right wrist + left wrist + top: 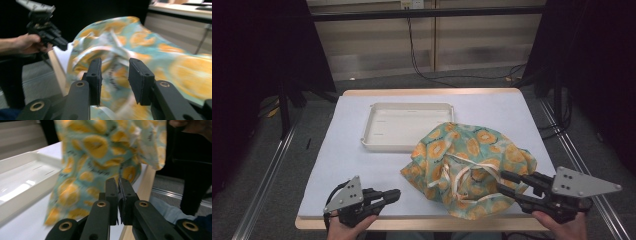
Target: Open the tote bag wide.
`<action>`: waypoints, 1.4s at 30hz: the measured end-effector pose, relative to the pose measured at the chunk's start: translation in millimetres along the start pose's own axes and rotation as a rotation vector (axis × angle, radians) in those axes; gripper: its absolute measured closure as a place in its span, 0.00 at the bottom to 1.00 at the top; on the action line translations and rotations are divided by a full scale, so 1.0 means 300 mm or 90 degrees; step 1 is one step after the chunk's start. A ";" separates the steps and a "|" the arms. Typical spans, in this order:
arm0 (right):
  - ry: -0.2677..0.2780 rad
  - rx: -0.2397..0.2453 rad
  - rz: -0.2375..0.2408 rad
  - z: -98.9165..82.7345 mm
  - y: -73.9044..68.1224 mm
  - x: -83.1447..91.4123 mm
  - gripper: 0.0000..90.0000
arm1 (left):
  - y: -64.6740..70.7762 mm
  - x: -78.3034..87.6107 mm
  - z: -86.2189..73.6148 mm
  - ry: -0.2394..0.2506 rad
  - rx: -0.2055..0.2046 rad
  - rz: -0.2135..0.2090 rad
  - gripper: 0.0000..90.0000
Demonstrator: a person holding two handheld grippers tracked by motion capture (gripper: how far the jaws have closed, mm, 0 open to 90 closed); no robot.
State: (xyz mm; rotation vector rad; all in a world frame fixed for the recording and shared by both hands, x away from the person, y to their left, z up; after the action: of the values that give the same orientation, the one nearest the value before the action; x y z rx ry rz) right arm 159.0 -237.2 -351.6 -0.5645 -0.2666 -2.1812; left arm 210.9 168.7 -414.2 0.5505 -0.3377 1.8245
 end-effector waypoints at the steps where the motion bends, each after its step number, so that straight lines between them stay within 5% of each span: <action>1: -0.004 0.003 0.010 0.005 -0.009 -0.017 0.71 | 0.004 -0.012 0.013 0.001 -0.009 -0.010 0.98; 6: -0.040 0.021 0.049 0.003 -0.041 -0.098 0.75 | 0.019 -0.074 0.073 0.001 -0.026 -0.046 0.99; 8: -0.042 0.018 0.057 -0.001 -0.048 -0.124 0.76 | 0.029 -0.098 0.093 0.000 -0.035 -0.049 0.84; 13: -0.059 0.020 0.059 -0.011 -0.052 -0.157 0.76 | 0.054 -0.133 0.149 0.010 -0.049 -0.080 0.77; 18: -0.061 0.018 0.057 -0.014 -0.051 -0.162 0.76 | 0.080 -0.166 0.177 0.028 -0.050 -0.102 0.74; 22: -0.057 0.017 0.050 -0.010 -0.048 -0.155 0.76 | 0.104 -0.192 0.183 0.011 -0.056 -0.110 0.73; 28: -0.054 0.015 0.045 -0.010 -0.042 -0.149 0.76 | 0.087 -0.259 0.179 0.001 -0.029 -0.119 0.68; 30: -0.057 0.016 0.046 -0.011 -0.042 -0.150 0.76 | 0.082 -0.267 0.186 -0.001 -0.025 -0.126 0.73; 32: -0.057 0.019 0.049 -0.013 -0.044 -0.154 0.75 | 0.083 -0.265 0.200 -0.002 -0.016 -0.145 1.00; 38: -0.056 0.028 0.053 -0.009 -0.048 -0.144 0.69 | 0.106 -0.215 0.233 0.026 -0.005 -0.180 1.00; 42: -0.057 0.036 0.066 -0.009 -0.060 -0.138 0.63 | 0.113 -0.145 0.283 0.040 -0.022 -0.173 1.00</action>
State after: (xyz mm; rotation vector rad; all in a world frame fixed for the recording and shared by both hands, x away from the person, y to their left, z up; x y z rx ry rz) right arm 166.3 -198.5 -373.7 -0.6316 -0.3387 -2.0444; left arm 206.4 81.1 -363.6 0.4898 -0.2388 1.5677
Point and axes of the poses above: each handheld gripper's, and its own axes: x roughly backward along the jaws, z roughly out of its top, y roughly to its right, the point moved 2 cm from there along -x, roughly forward along the jaws, and after that the axes turned 13 degrees about -y, right-handed, at the moved point
